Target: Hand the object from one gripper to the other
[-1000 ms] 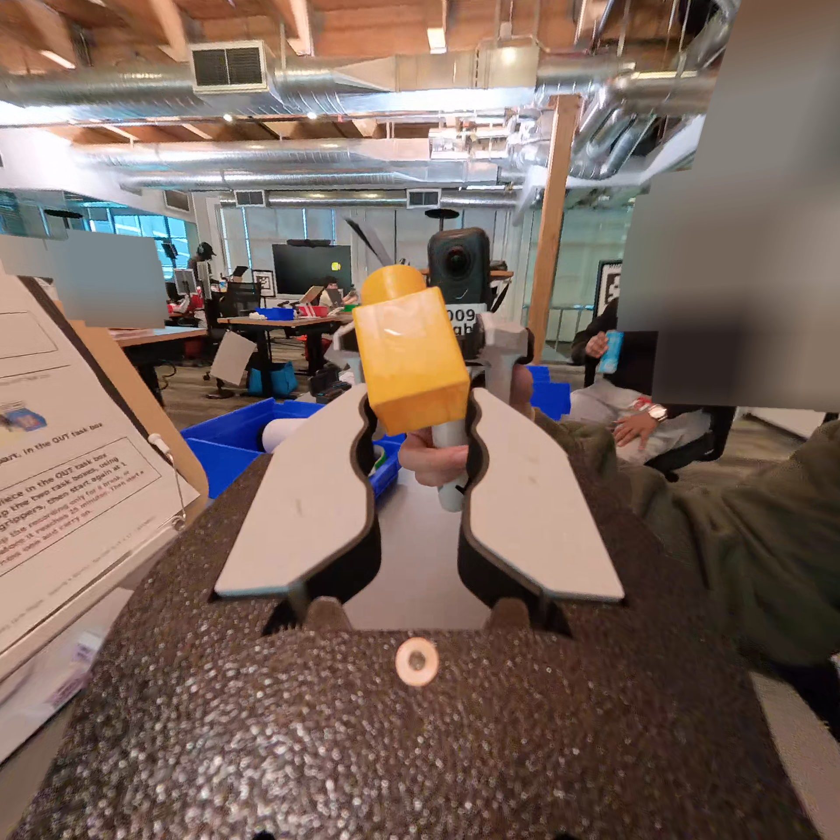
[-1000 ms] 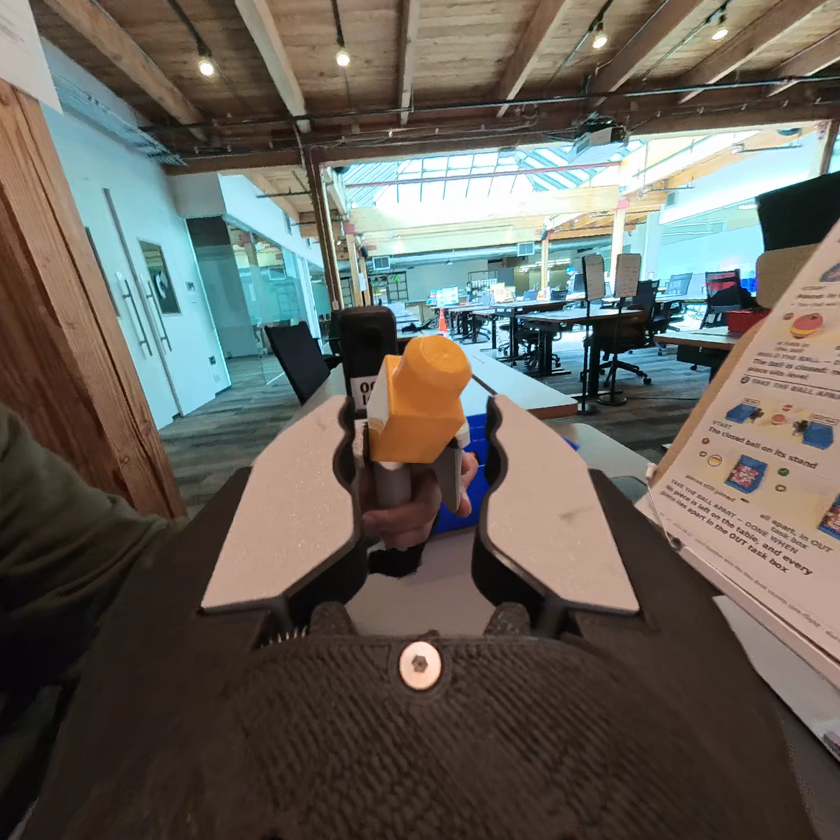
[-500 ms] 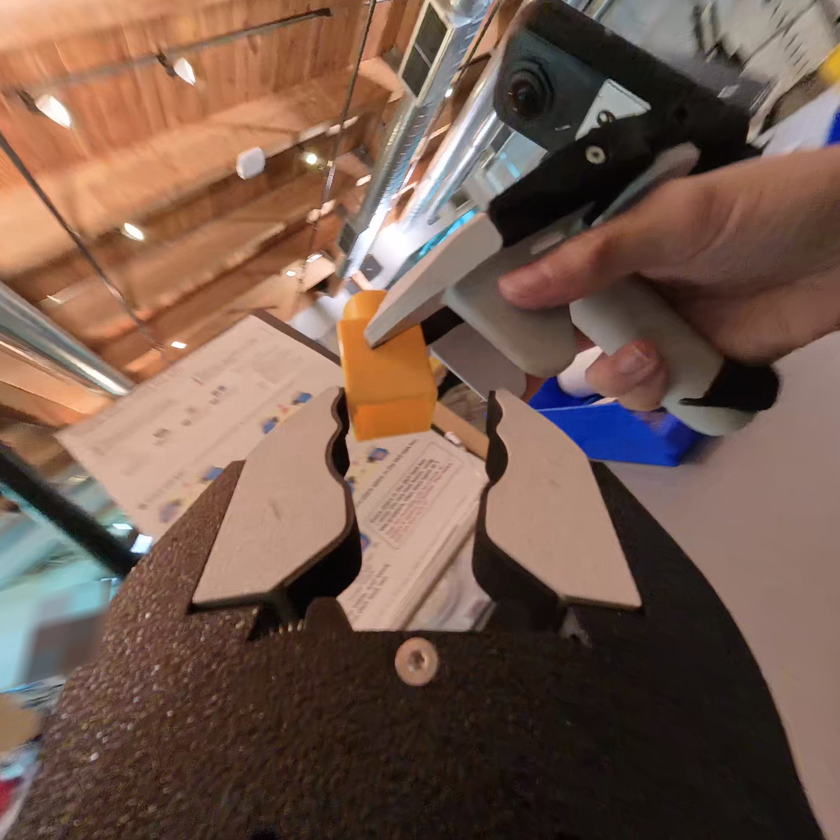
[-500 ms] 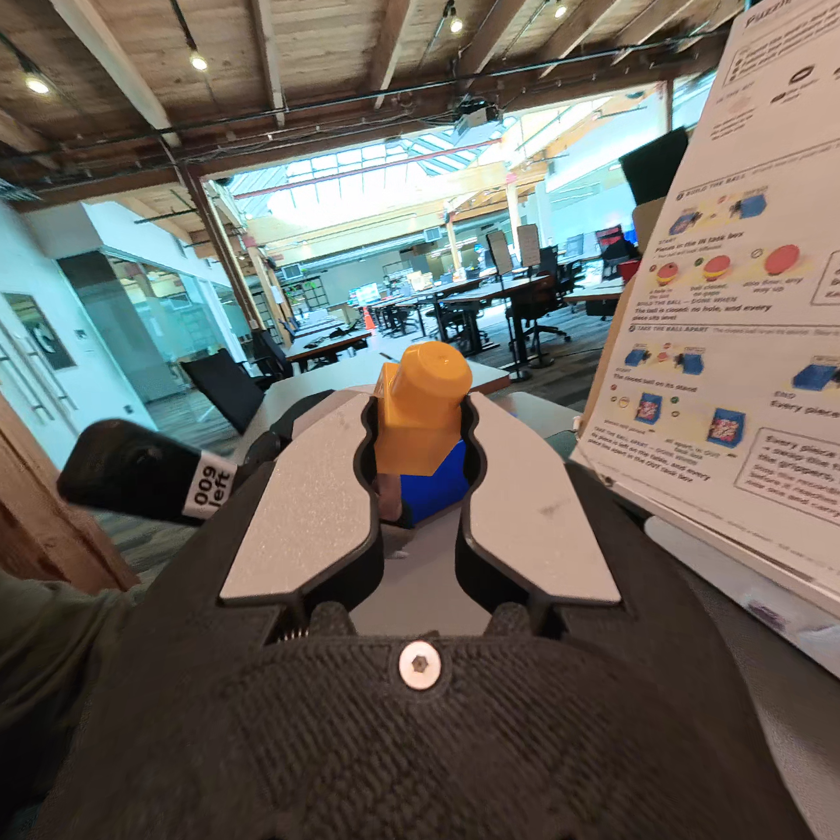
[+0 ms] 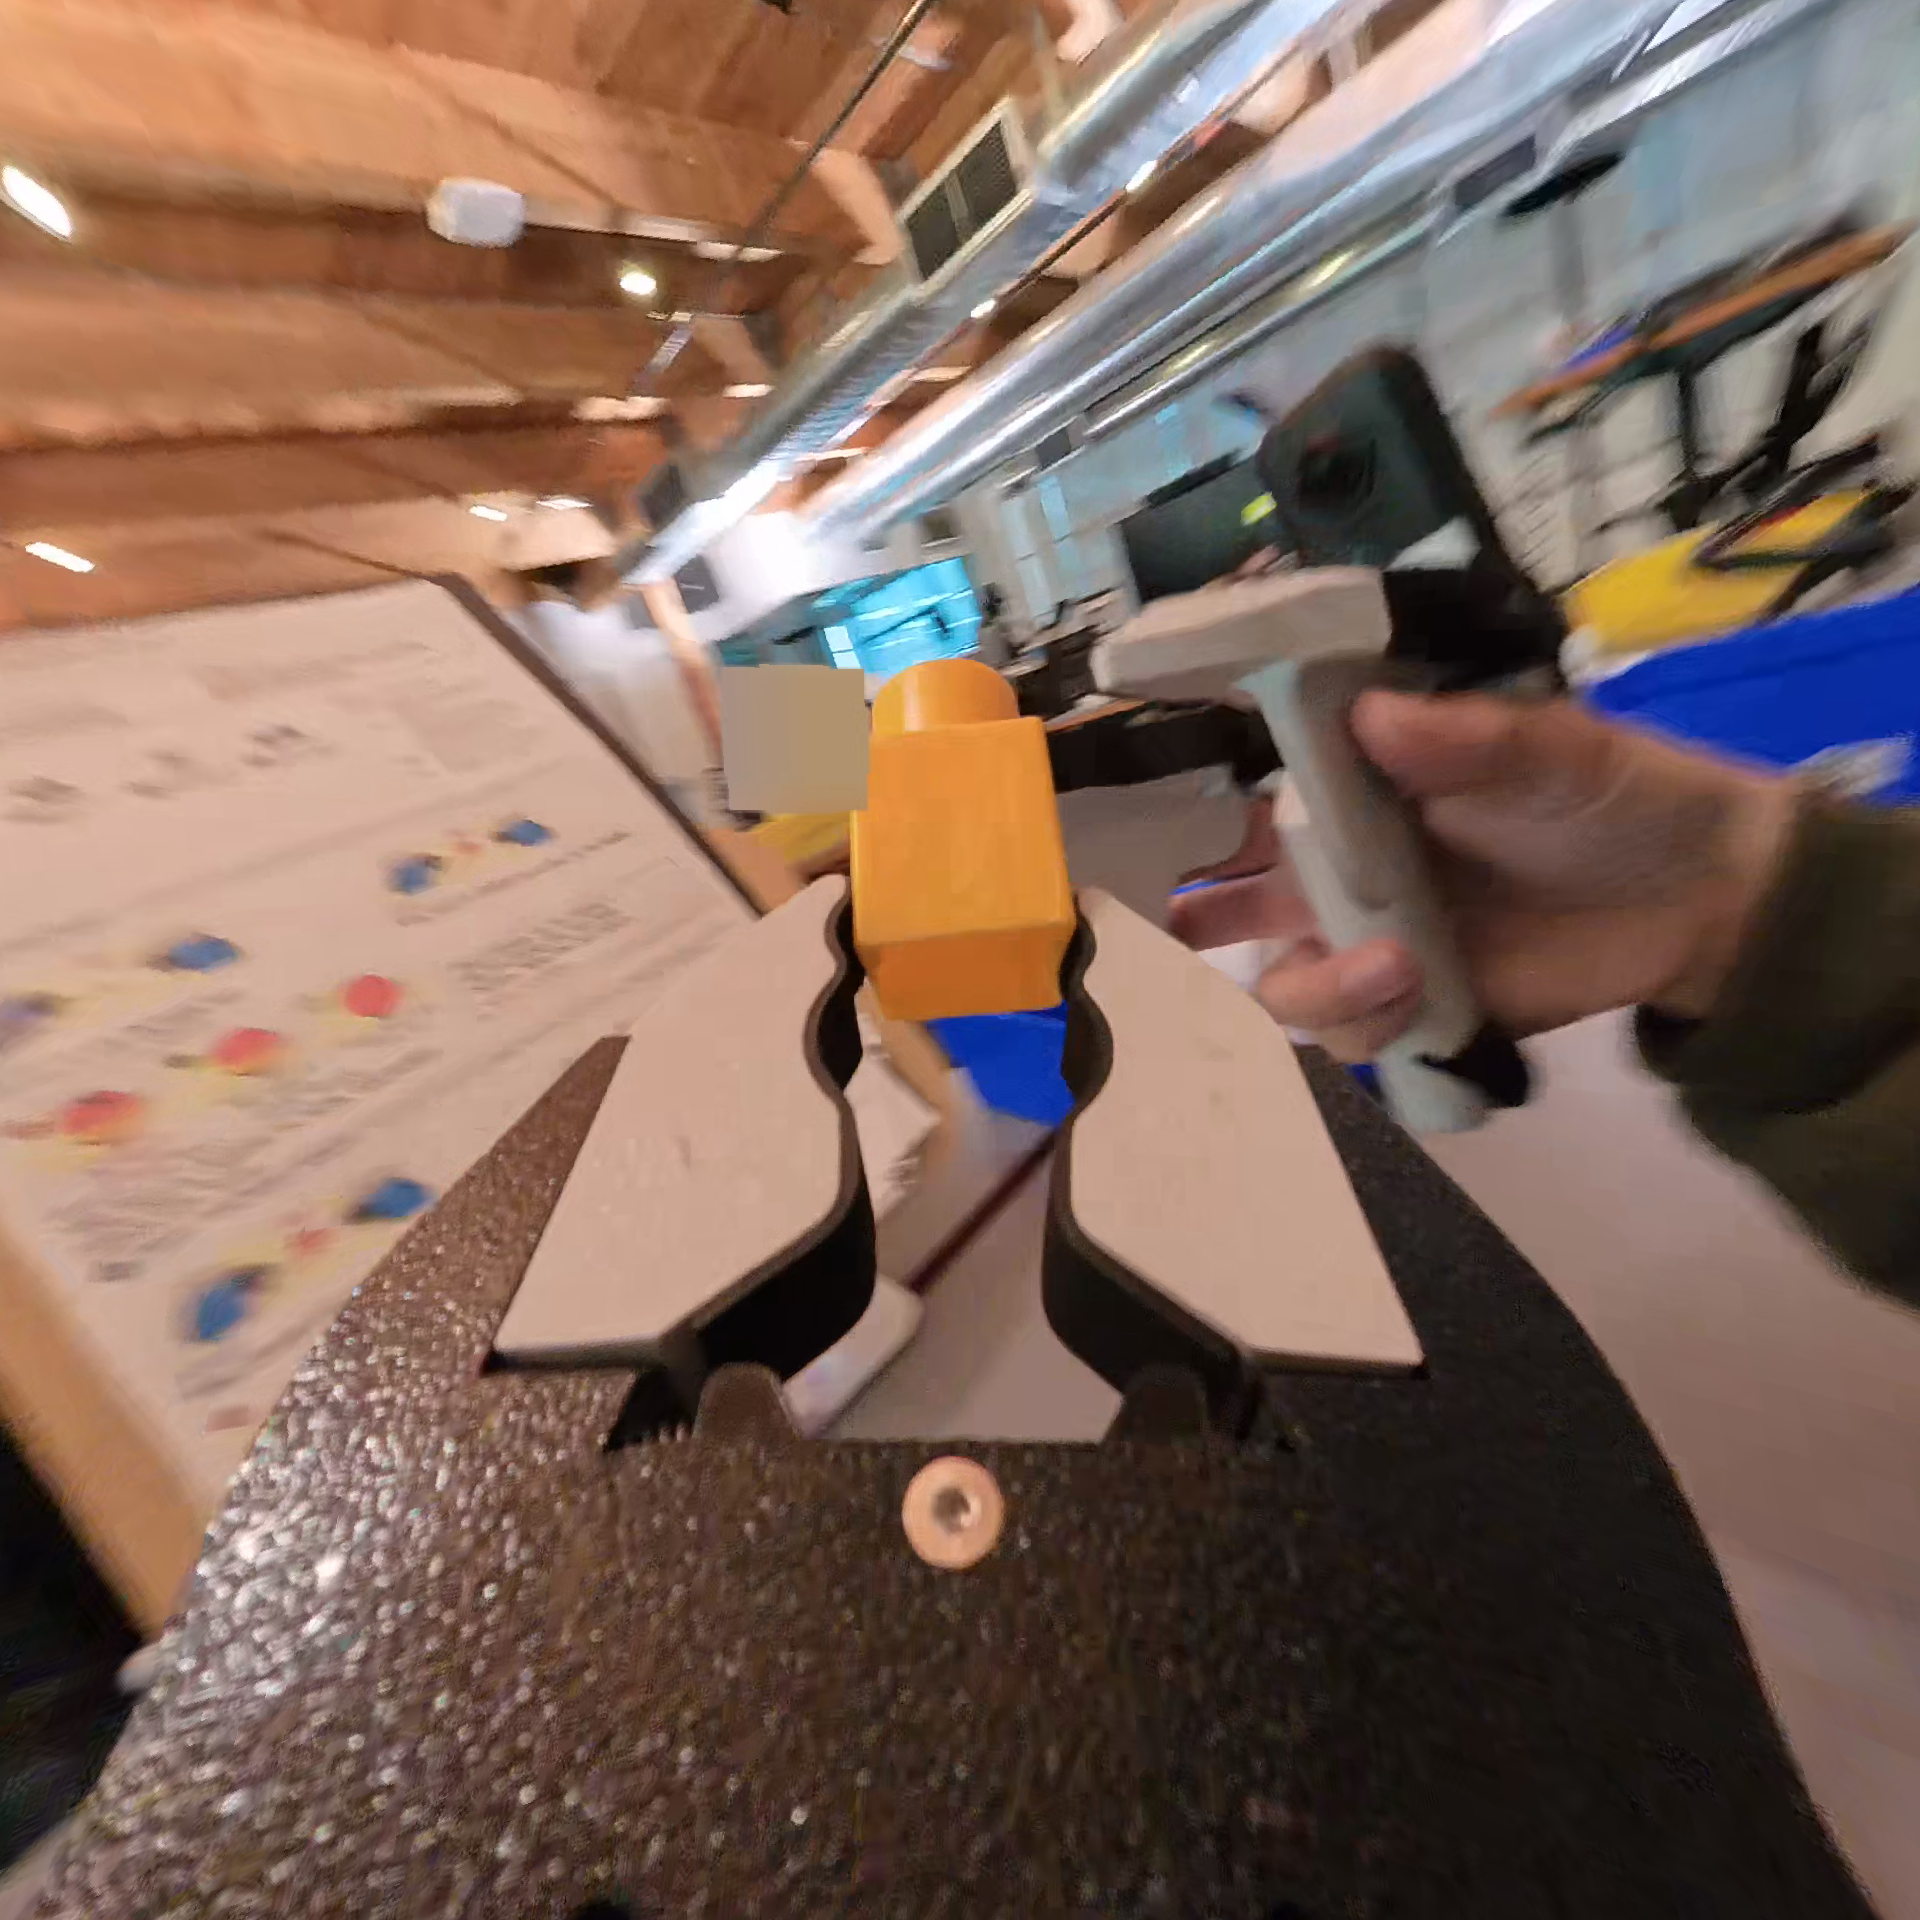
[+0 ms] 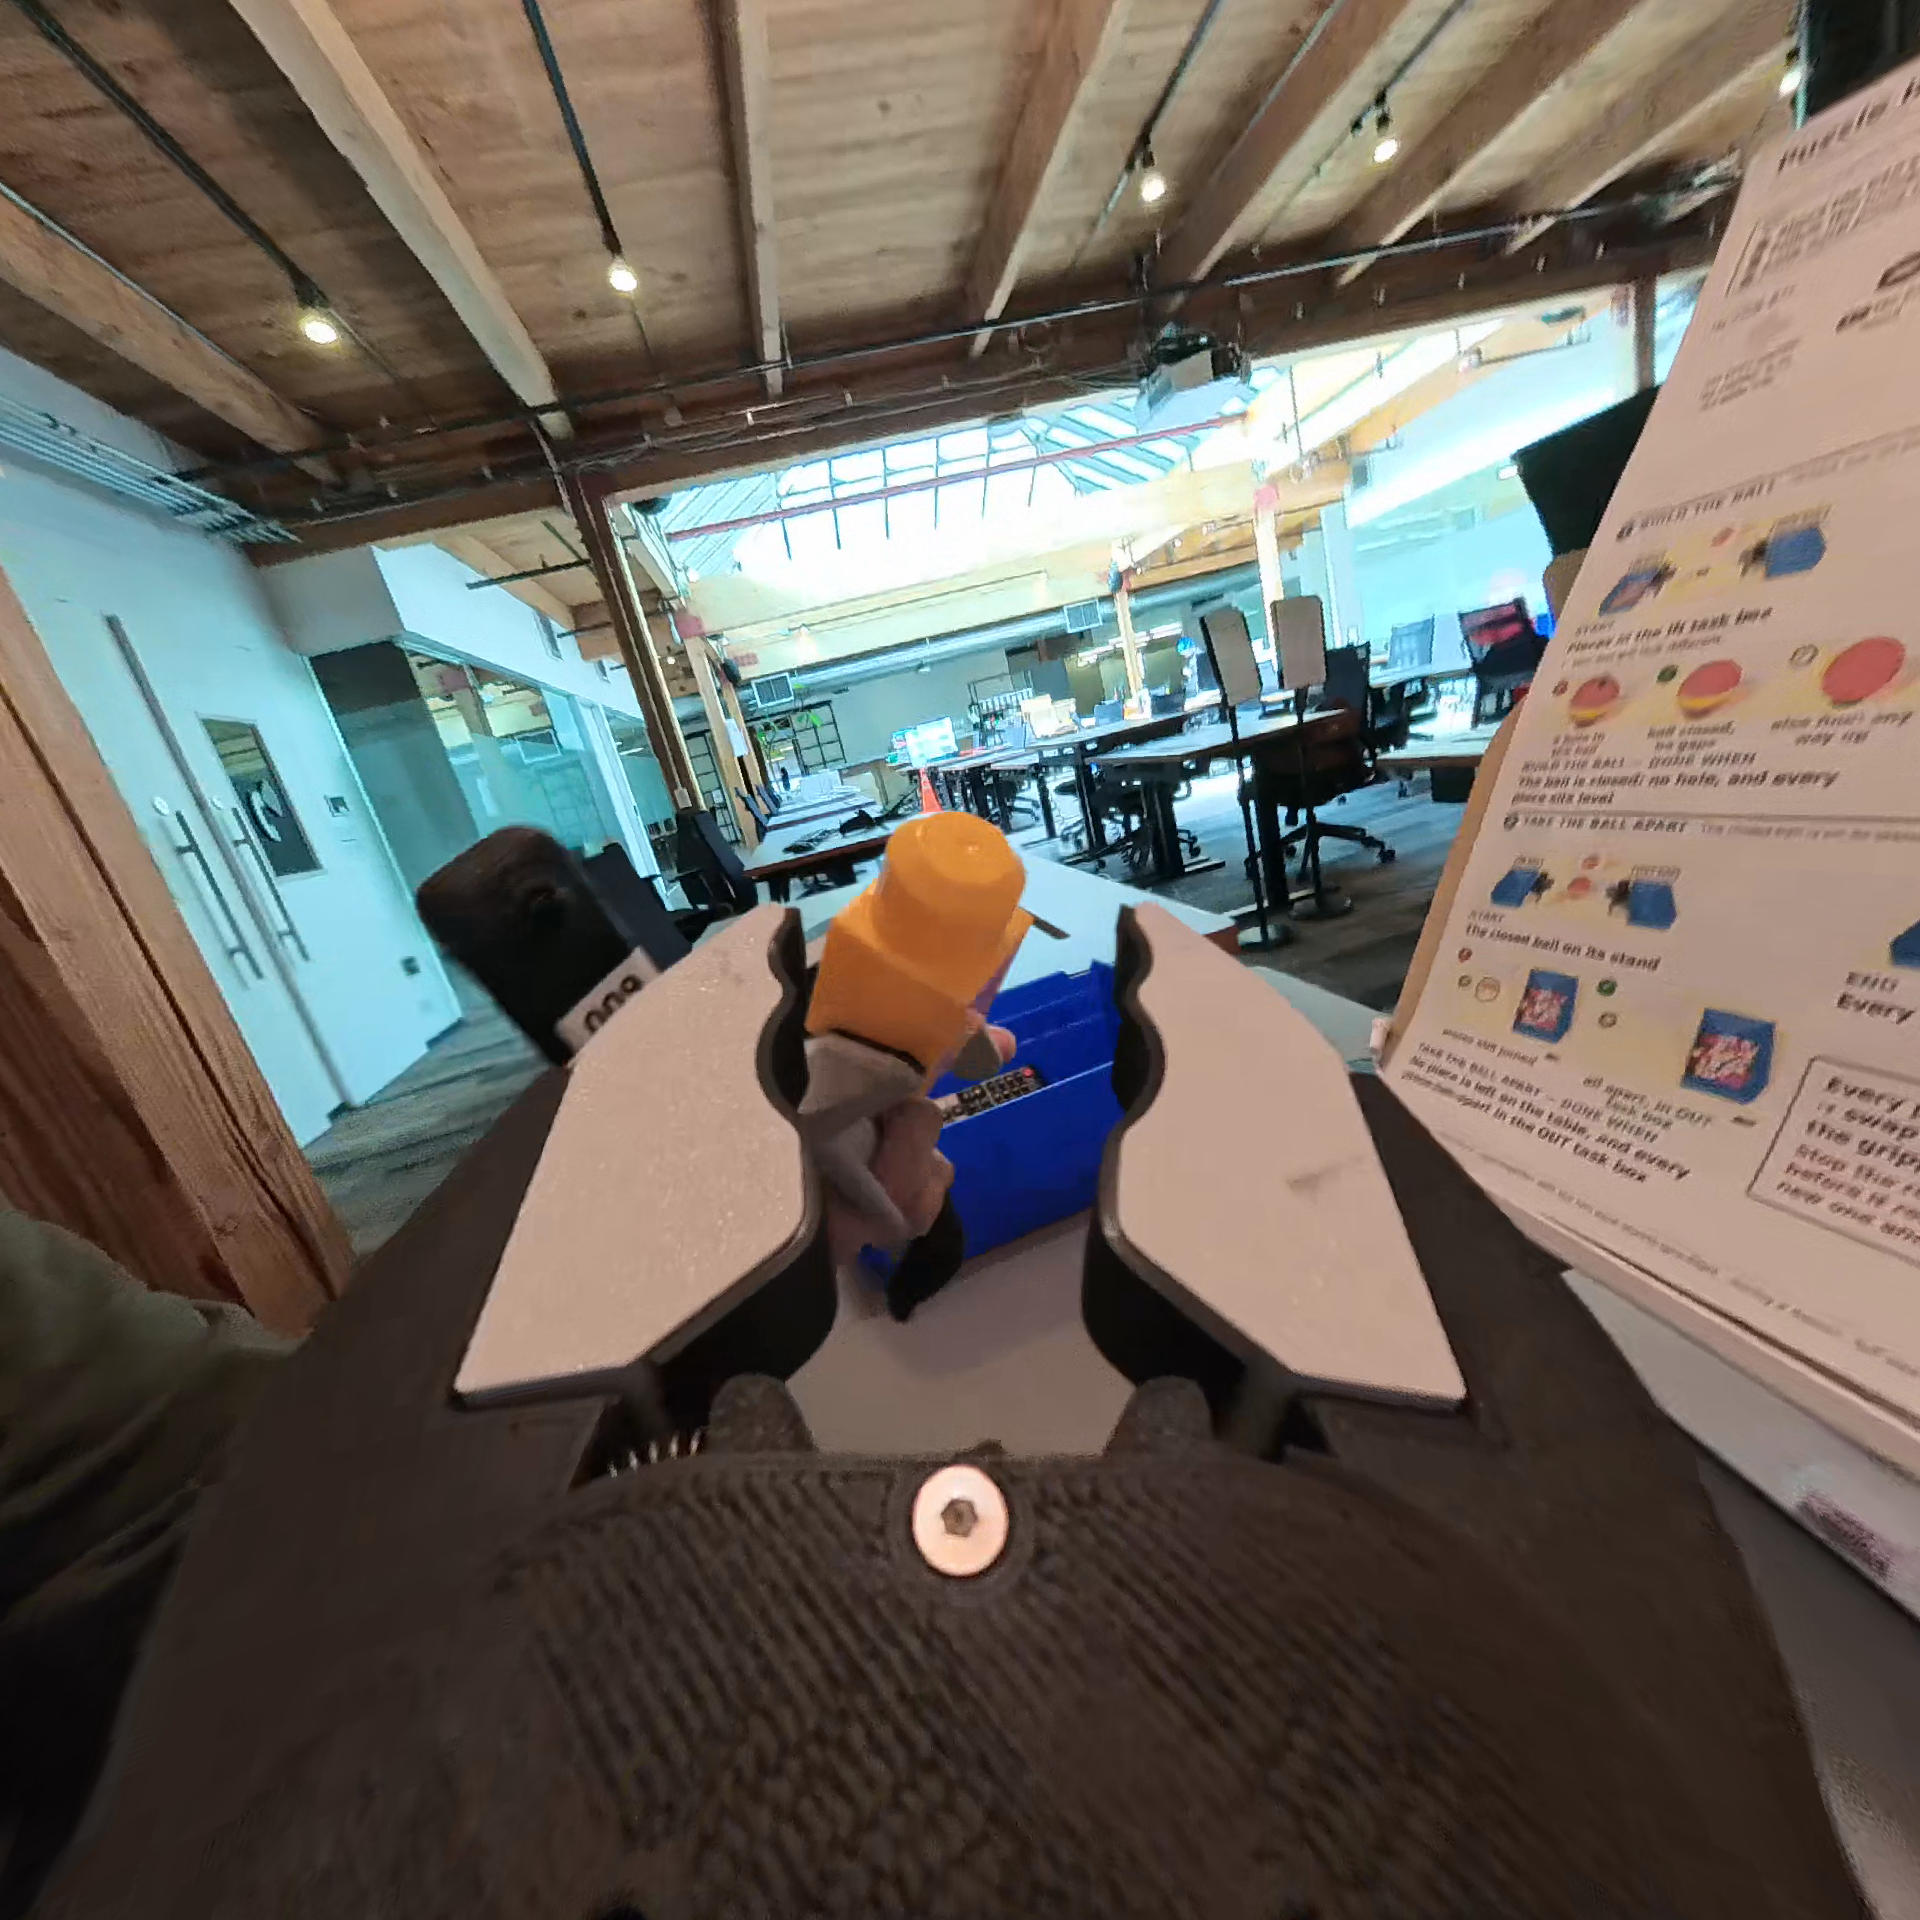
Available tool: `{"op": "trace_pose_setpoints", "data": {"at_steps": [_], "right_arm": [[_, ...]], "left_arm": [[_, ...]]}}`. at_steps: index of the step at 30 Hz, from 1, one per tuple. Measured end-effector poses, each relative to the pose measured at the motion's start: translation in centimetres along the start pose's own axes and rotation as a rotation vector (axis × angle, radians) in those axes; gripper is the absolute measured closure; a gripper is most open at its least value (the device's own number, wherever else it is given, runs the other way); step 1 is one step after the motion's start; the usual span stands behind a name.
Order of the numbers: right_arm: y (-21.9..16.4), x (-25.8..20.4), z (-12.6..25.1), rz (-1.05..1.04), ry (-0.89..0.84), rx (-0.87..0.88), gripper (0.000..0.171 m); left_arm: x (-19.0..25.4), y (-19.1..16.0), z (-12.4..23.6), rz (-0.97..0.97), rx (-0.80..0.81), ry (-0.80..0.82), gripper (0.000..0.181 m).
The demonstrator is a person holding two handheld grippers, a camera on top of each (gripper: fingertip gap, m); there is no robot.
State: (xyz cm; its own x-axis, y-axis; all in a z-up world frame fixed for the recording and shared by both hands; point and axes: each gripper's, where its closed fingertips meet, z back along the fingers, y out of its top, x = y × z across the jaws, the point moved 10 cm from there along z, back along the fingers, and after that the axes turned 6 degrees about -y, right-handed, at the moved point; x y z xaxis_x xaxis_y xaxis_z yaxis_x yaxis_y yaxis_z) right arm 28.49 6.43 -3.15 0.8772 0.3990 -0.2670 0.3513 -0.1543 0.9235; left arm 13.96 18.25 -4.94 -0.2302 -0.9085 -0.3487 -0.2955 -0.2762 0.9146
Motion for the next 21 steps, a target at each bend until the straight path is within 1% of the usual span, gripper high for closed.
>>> {"op": "trace_pose_setpoints", "data": {"at_steps": [2,3,5,6,8,9,12,13,14,15,17,19,21], "right_arm": [[0.0,0.2,0.4,0.05,0.004,-0.013,0.107],[-0.1,0.2,0.5,0.077,0.021,-0.029,0.106],[-0.5,-0.3,0.4,0.131,0.082,-0.063,0.105],[-0.7,-0.6,0.2,0.159,0.099,-0.073,0.105],[-0.9,-1.2,-0.4,0.208,0.12,-0.083,0.109],[-1.0,-1.5,-0.7,0.229,0.123,-0.089,0.121],[-0.9,-1.6,-1.2,0.221,0.138,-0.113,0.13],[-0.7,-1.5,-1.2,0.211,0.127,-0.135,0.132],[-0.6,-1.4,-1.2,0.215,0.095,-0.141,0.135],[-0.5,-1.3,-1.1,0.222,0.046,-0.128,0.135],[-0.1,-0.9,-0.8,0.178,-0.068,-0.104,0.136],[0.1,-0.4,-0.7,0.111,-0.151,-0.109,0.136],[-0.2,0.1,-0.7,0.068,-0.196,-0.117,0.136]], "left_arm": [[-0.7,-0.1,0.3,0.2,0.046,-0.144,0.146],[-1.0,-0.3,0.4,0.289,0.073,-0.2,0.145],[-1.4,-0.8,0.5,0.43,0.098,-0.322,0.145],[-1.4,-1.1,0.5,0.467,0.091,-0.372,0.145],[-1.0,-1.3,0.5,0.445,0.086,-0.437,0.145],[-0.8,-1.4,0.4,0.424,0.087,-0.447,0.145],[-0.9,-1.4,0.5,0.424,0.095,-0.435,0.144],[-0.9,-1.5,0.5,0.406,0.084,-0.41,0.144],[-1.0,-1.5,0.5,0.375,0.074,-0.353,0.142],[-1.0,-1.4,0.5,0.316,0.076,-0.275,0.137],[-0.8,-1.1,0.6,0.119,0.062,-0.119,0.125],[-0.1,-0.9,0.4,-0.107,-0.025,-0.021,0.114],[0.6,-0.9,0.1,-0.319,-0.094,0.079,0.113]]}}
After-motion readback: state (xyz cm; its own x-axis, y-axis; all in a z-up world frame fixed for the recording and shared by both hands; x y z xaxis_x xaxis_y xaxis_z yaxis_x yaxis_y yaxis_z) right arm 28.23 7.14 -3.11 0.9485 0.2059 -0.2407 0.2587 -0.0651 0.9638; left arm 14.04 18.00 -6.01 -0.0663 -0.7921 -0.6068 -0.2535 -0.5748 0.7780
